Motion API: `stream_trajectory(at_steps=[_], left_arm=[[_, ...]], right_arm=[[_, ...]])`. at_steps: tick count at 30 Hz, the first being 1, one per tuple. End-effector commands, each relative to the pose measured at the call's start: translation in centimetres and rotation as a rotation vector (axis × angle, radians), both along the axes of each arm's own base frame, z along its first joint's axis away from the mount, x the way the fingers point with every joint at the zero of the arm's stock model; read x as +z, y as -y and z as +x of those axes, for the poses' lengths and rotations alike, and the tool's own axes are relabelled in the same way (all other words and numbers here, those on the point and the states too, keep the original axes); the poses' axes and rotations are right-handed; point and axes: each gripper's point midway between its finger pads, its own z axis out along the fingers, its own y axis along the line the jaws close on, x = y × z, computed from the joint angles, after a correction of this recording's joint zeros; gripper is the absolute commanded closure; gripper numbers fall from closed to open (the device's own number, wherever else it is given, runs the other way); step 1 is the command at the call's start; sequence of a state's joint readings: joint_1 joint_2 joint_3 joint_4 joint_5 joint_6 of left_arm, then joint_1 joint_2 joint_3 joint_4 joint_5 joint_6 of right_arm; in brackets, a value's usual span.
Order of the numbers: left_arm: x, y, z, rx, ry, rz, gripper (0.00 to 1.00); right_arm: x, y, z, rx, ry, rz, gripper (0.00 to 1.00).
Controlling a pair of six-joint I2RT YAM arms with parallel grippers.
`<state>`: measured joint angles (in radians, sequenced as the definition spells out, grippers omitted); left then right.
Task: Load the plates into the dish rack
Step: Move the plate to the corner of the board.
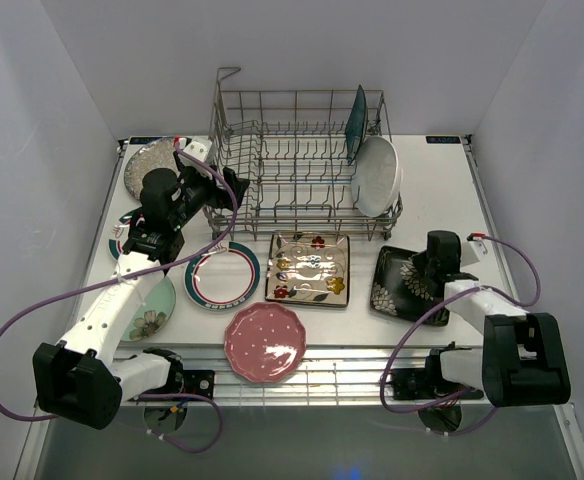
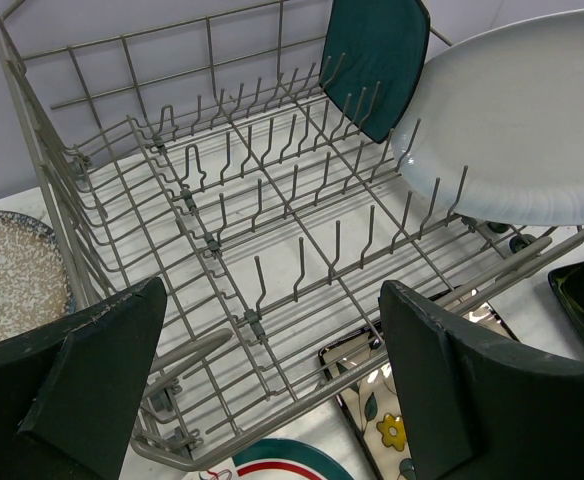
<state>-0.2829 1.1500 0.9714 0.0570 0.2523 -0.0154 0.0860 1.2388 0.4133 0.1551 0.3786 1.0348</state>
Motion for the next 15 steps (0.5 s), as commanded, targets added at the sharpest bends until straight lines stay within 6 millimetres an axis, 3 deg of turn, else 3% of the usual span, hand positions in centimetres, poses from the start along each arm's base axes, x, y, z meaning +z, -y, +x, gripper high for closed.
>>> stream_trajectory(at_steps=[1,13,15], left_arm=[[0.8,0.0,-0.4,-0.01,0.024,-0.005,0.02],[1.0,-0.1,-0.5,-0.01,0.029,-0.004,0.02],[1.2,0.0,-0.6,-0.011,0.032,-0.005,0.02]], right_arm=[[-0.5,0.9,-1.8,-0.006,-0.044,-0.044,0.92],[3.7,0.3,-2.0,0.073,0.03,-0.065,0.92],[4.0,0.3,-2.6,0.073,0.016,-0.062,0.83]])
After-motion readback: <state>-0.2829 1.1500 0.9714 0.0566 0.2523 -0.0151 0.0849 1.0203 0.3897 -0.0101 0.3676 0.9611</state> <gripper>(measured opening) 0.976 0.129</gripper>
